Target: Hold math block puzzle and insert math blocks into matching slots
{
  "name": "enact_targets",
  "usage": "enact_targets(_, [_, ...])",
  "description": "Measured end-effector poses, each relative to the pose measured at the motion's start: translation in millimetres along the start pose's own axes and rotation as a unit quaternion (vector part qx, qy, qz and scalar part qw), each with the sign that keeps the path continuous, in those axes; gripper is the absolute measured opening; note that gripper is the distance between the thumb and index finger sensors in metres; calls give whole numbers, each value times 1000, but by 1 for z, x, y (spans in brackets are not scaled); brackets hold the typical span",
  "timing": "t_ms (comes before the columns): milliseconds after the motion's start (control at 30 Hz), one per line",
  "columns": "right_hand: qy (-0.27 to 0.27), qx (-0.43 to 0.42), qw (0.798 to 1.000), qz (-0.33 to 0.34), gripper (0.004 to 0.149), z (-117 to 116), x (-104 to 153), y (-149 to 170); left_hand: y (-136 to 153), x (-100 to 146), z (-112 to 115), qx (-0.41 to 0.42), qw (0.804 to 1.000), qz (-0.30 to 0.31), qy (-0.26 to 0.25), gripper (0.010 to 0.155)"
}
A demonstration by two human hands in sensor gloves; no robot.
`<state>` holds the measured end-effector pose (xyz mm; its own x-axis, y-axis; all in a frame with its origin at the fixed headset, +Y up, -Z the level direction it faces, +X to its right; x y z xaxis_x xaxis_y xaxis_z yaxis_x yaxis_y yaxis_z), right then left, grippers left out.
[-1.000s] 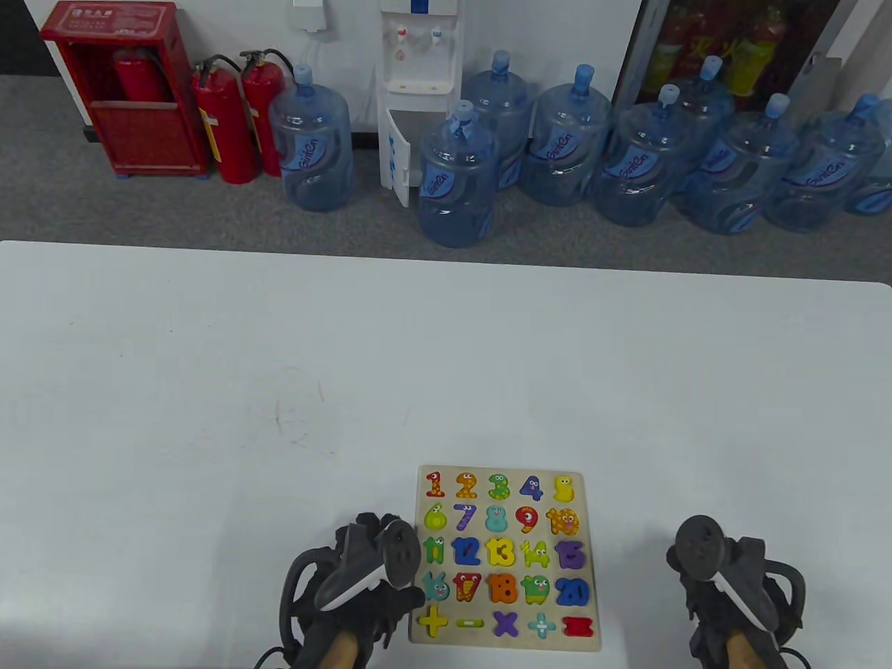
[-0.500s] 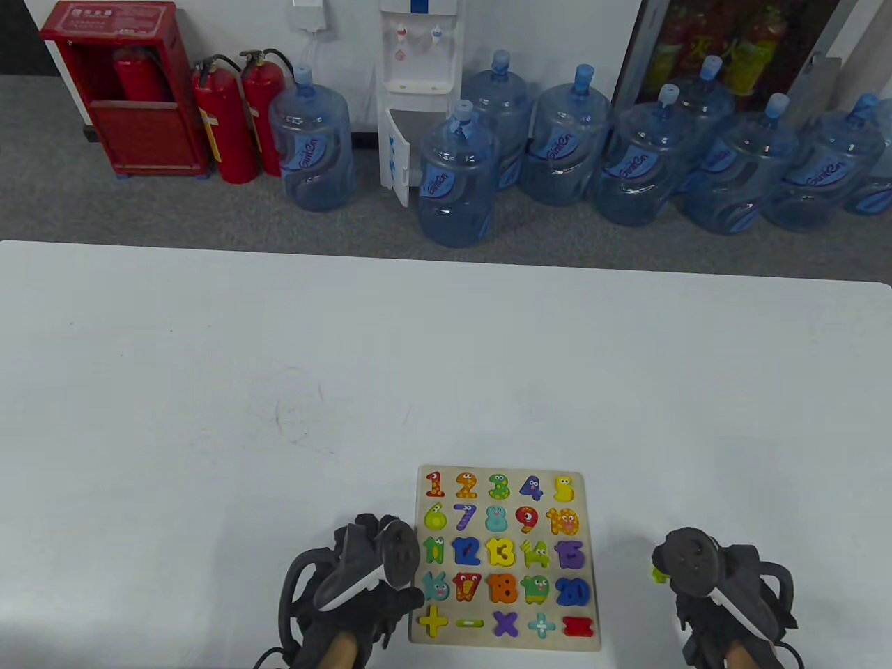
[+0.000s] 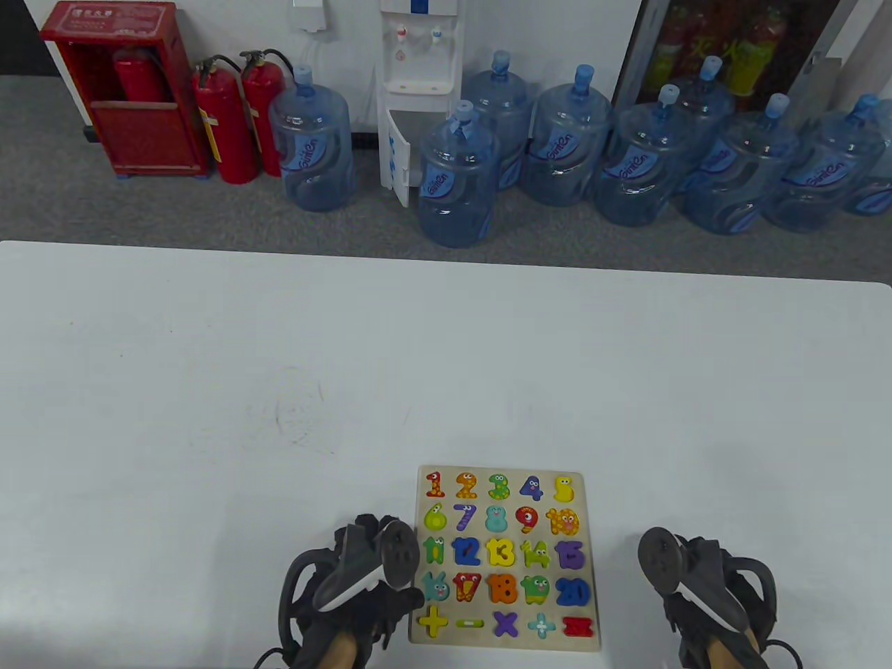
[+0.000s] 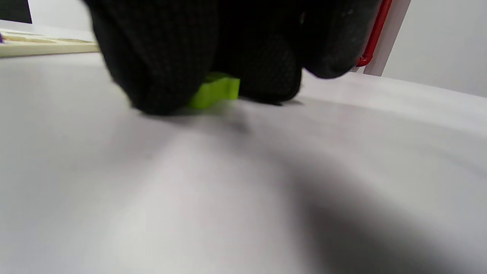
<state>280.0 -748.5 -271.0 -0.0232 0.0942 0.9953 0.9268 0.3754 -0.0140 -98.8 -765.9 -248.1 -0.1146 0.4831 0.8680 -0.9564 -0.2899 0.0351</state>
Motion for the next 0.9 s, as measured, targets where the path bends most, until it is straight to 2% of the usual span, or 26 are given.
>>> enact_targets(167, [4, 5, 1000, 3, 58, 2, 1, -1, 0, 0, 0, 0, 1000, 0, 0, 93])
enact_targets(500, [31, -43, 999, 2, 49, 13, 4, 2, 0, 0, 0, 1, 1000, 1, 1, 93])
enact_targets(567, [14, -65, 998, 23, 49, 11, 4, -1, 0, 0, 0, 1, 1000, 1, 1, 93])
enact_targets(733, [-3, -46, 997, 55, 48, 13, 5, -12, 0, 0, 1, 1, 1000, 1, 2, 93])
enact_targets(900, [12, -6, 1000, 5, 49, 11, -2, -14, 0, 1, 0, -1, 1000, -1, 1, 93])
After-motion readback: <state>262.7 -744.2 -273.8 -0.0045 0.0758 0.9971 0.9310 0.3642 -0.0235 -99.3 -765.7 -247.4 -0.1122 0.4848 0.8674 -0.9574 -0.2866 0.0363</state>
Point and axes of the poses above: the tracker on the back of each hand, its own y axis roughly to the little-finger side, its own x axis roughly from the fingertips to the wrist, z = x × y, the point moved 4 cm from there along -x, roughly from the wrist to the fingertips, and after that the axes turned 14 degrees about x, right-handed, at the moved point
